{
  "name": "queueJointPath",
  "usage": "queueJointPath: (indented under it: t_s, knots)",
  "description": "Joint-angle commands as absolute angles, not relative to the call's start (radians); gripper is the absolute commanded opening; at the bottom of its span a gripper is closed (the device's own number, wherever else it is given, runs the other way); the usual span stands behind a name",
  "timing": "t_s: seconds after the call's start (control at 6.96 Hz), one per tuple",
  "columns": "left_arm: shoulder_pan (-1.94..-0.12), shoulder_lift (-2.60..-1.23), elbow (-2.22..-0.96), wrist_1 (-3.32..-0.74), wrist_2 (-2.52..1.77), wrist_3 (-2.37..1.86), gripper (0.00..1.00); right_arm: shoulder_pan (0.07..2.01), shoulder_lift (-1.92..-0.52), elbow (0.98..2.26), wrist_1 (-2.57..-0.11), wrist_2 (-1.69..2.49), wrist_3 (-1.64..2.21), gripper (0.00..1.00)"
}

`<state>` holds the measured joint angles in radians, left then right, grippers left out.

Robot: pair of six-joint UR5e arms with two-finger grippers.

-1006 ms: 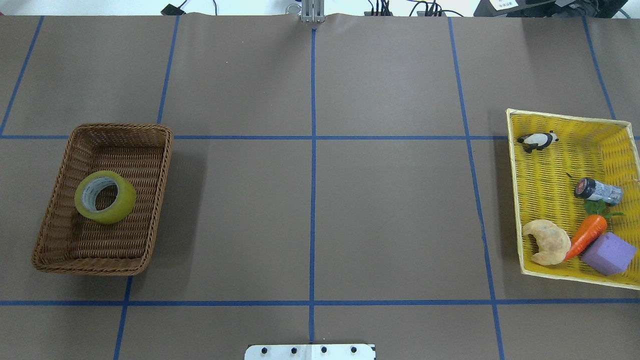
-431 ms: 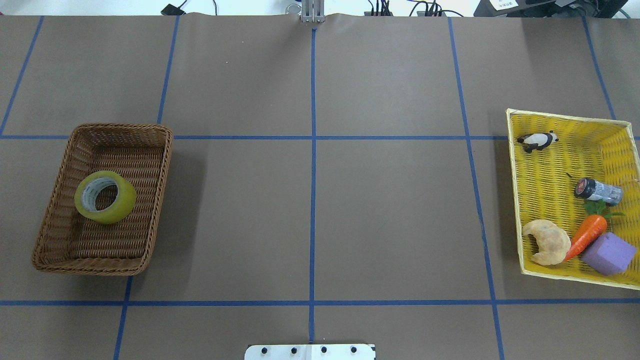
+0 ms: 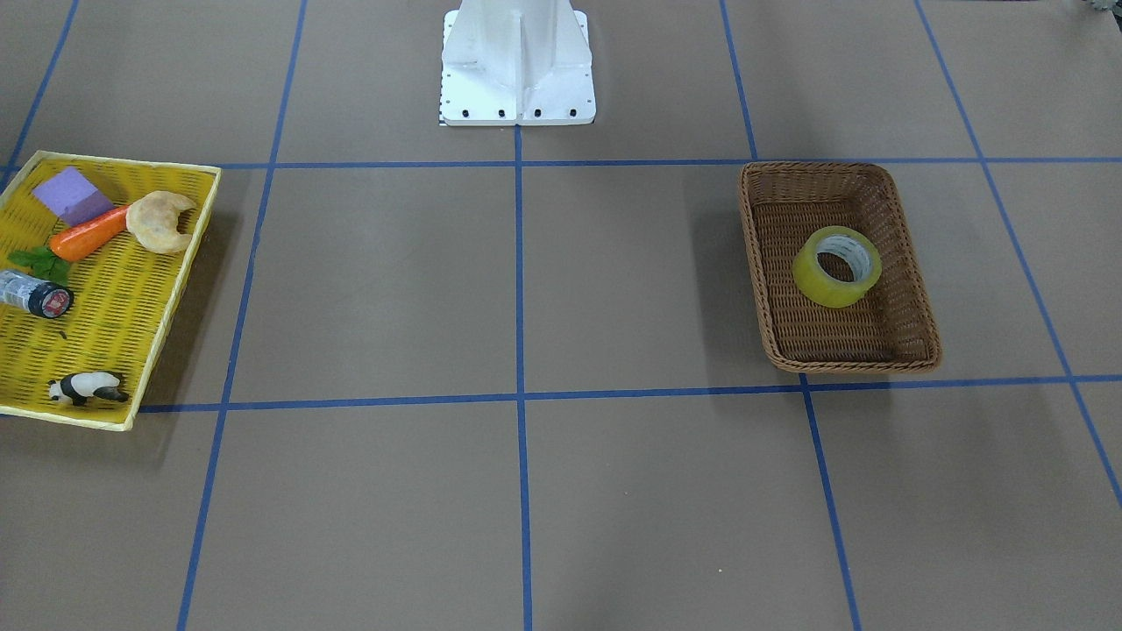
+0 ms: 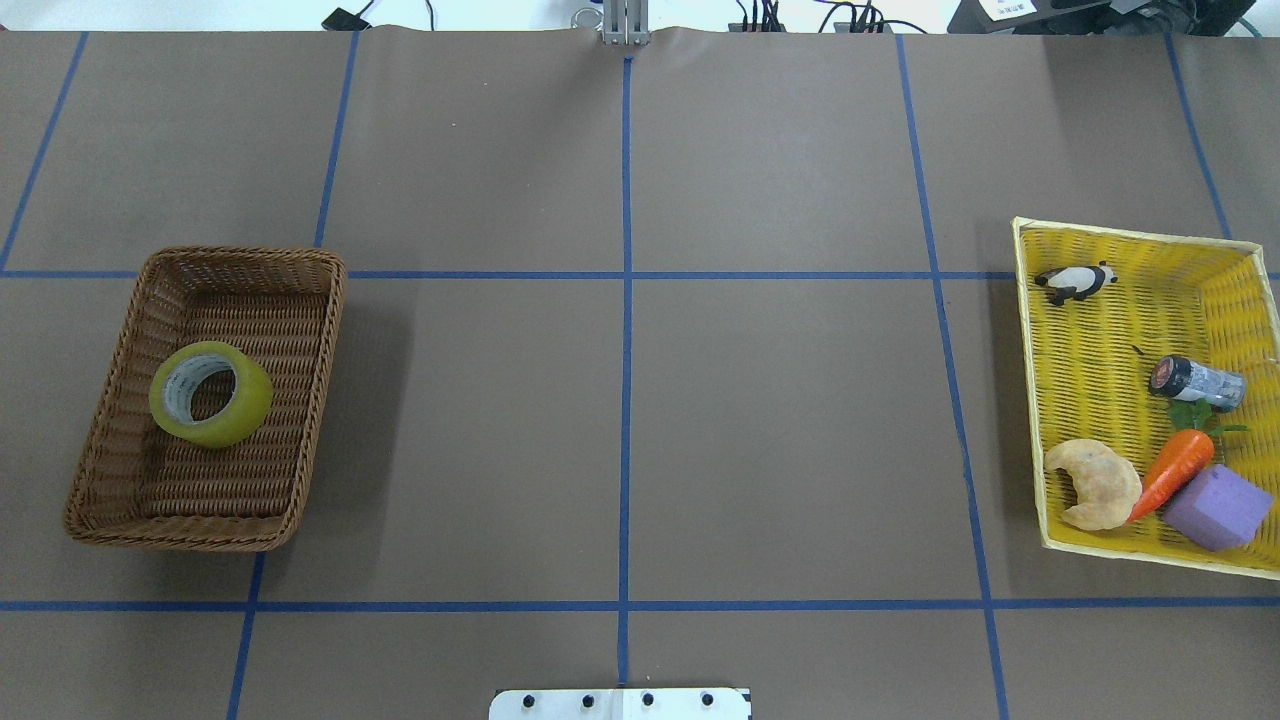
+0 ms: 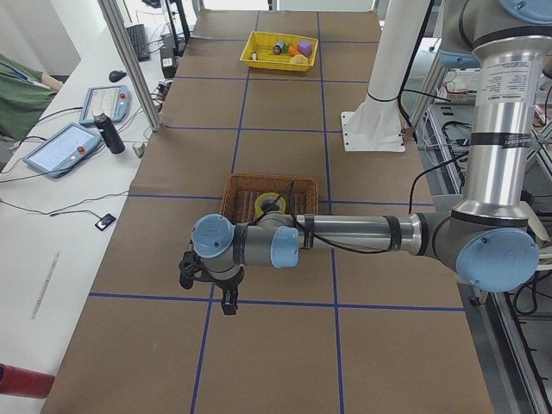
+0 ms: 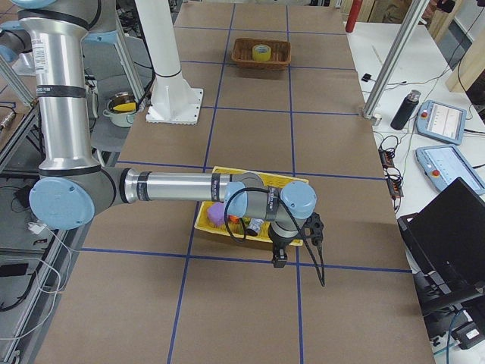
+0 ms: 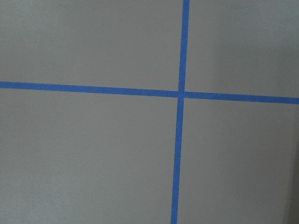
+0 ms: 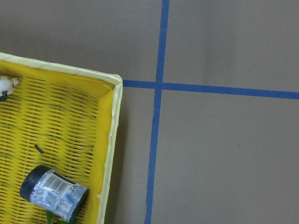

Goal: Move tape to another basket

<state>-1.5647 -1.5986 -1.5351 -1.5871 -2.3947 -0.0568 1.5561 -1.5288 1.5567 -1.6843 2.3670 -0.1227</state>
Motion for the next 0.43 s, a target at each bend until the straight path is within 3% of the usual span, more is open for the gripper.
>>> queueJointPath:
  t_s: [0.0, 0.29]
  knots:
    - [-1.565, -1.603, -1.535, -1.588, -2.395, -0.057, 0.99, 1.557, -1.528, 1.557, -1.684, 2.367, -0.123, 1.00]
    - [-1.565, -1.606, -1.534, -1.589, -2.395, -0.055, 0.99, 1.557, -1.528, 1.557, -1.684, 2.368, -0.123, 1.00]
